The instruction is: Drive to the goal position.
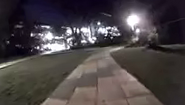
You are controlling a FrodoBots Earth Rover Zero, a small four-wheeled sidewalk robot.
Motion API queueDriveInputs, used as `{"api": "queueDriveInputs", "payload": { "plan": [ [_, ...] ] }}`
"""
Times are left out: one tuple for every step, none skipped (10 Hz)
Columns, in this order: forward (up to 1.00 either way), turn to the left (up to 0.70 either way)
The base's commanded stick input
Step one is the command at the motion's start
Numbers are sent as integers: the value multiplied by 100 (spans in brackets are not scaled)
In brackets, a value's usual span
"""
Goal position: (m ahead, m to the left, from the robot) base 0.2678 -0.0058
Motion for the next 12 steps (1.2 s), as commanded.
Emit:
{"api": "queueDriveInputs", "payload": {
  "plan": [
    [30, 0],
    [30, 0],
    [30, 0],
    [30, 0],
    [30, 0],
    [30, 0],
    [30, 0],
    [30, -6],
    [30, -22],
    [30, -39],
    [30, -43],
    [30, -37]
  ]
}}
